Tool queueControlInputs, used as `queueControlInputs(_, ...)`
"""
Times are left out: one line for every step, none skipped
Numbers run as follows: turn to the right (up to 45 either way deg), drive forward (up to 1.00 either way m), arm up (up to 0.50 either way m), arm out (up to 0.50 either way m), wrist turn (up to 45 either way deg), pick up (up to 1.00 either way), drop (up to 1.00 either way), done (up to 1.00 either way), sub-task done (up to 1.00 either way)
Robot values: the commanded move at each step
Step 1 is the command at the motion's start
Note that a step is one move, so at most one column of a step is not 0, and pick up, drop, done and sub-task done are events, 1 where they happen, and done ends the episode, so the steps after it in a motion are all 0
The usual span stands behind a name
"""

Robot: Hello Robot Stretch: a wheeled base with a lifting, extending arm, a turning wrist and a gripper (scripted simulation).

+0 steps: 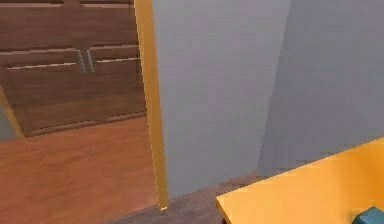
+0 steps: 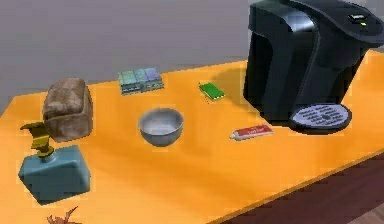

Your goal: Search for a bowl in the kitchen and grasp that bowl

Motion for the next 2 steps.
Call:
queueControlInputs(0.0,0.0,0.5,0.0,0.0,0.0,0.0,0.0,0.0)
queueControlInputs(0.0,0.0,0.38,0.0,0.0,0.0,0.0,0.0,0.0)
